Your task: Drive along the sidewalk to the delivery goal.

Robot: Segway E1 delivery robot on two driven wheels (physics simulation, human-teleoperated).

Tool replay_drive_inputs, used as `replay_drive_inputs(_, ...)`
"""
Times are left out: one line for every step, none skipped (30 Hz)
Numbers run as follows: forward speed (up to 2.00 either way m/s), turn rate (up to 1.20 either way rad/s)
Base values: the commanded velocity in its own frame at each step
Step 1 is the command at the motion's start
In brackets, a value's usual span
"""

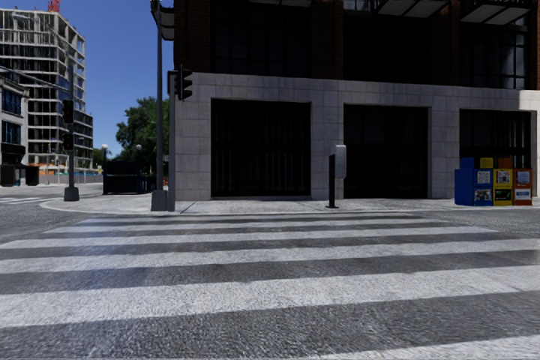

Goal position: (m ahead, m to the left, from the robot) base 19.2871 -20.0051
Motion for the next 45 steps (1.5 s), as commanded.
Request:
replay_drive_inputs(2.00, 0.28)
replay_drive_inputs(2.00, 0.28)
replay_drive_inputs(2.00, 0.28)
replay_drive_inputs(2.00, 0.28)
replay_drive_inputs(2.00, 0.28)
replay_drive_inputs(2.00, 0.28)
replay_drive_inputs(2.00, 0.28)
replay_drive_inputs(2.00, 0.28)
replay_drive_inputs(2.00, 0.28)
replay_drive_inputs(2.00, 0.23)
replay_drive_inputs(2.00, 0.14)
replay_drive_inputs(2.00, 0.14)
replay_drive_inputs(2.00, 0.08)
replay_drive_inputs(2.00, 0.08)
replay_drive_inputs(2.00, 0.06)
replay_drive_inputs(2.00, 0.04)
replay_drive_inputs(2.00, 0.03)
replay_drive_inputs(2.00, 0.00)
replay_drive_inputs(2.00, 0.00)
replay_drive_inputs(2.00, 0.00)
replay_drive_inputs(2.00, 0.00)
replay_drive_inputs(2.00, 0.00)
replay_drive_inputs(2.00, 0.00)
replay_drive_inputs(2.00, 0.00)
replay_drive_inputs(2.00, 0.00)
replay_drive_inputs(2.00, 0.00)
replay_drive_inputs(2.00, 0.00)
replay_drive_inputs(2.00, 0.00)
replay_drive_inputs(2.00, 0.00)
replay_drive_inputs(2.00, 0.00)
replay_drive_inputs(2.00, 0.00)
replay_drive_inputs(2.00, 0.00)
replay_drive_inputs(2.00, 0.00)
replay_drive_inputs(2.00, 0.00)
replay_drive_inputs(2.00, 0.00)
replay_drive_inputs(2.00, 0.00)
replay_drive_inputs(2.00, 0.00)
replay_drive_inputs(2.00, 0.00)
replay_drive_inputs(2.00, 0.00)
replay_drive_inputs(2.00, 0.00)
replay_drive_inputs(2.00, 0.00)
replay_drive_inputs(2.00, 0.00)
replay_drive_inputs(2.00, 0.00)
replay_drive_inputs(2.00, 0.00)
replay_drive_inputs(2.00, 0.00)
